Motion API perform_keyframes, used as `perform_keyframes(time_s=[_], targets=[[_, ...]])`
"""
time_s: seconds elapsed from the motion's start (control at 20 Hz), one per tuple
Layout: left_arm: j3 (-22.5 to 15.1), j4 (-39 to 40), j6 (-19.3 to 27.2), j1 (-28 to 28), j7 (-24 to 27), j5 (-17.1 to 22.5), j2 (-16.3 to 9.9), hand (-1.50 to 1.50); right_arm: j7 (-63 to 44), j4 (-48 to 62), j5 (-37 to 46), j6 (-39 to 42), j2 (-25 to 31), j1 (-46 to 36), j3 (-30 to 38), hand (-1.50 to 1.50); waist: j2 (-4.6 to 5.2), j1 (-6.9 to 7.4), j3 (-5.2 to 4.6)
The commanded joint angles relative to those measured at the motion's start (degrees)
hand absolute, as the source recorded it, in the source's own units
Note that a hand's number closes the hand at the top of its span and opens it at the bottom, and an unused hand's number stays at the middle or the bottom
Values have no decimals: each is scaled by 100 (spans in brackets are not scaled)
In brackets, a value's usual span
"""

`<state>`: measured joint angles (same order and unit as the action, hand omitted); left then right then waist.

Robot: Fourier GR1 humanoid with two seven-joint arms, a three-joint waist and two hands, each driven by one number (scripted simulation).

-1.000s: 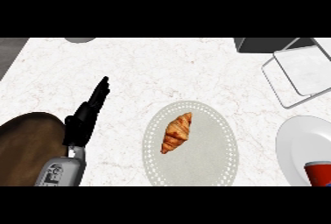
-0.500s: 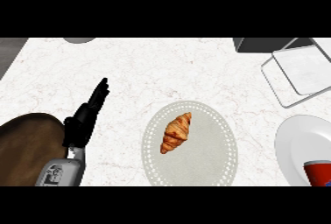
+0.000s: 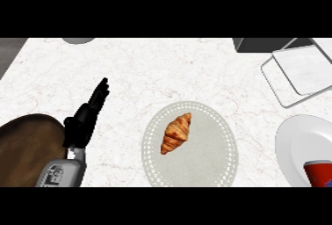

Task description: Pick the cupcake from the placemat and place it in the tiered shelf

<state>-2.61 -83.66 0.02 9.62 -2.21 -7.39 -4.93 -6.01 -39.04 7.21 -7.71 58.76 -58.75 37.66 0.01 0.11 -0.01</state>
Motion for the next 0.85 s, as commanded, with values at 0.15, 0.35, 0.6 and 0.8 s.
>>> perform_keyframes(time_s=[0.15,0.35,0.6,0.8], targets=[[-12,-339,-33,-186,-150,-10,-77,0,-469,972,-202,967,1386,639,462,-150,1,-2,17],[50,52,26,-105,209,-25,5,0,-182,1477,-333,1826,1883,1315,662,-150,12,-93,16],[166,-102,-33,-146,95,66,-95,0,673,2165,-423,2680,2579,2250,1033,-150,-3,-142,26],[222,104,-13,202,-31,67,-79,0,892,2687,-589,3190,2962,2525,1296,-150,22,-136,35]])
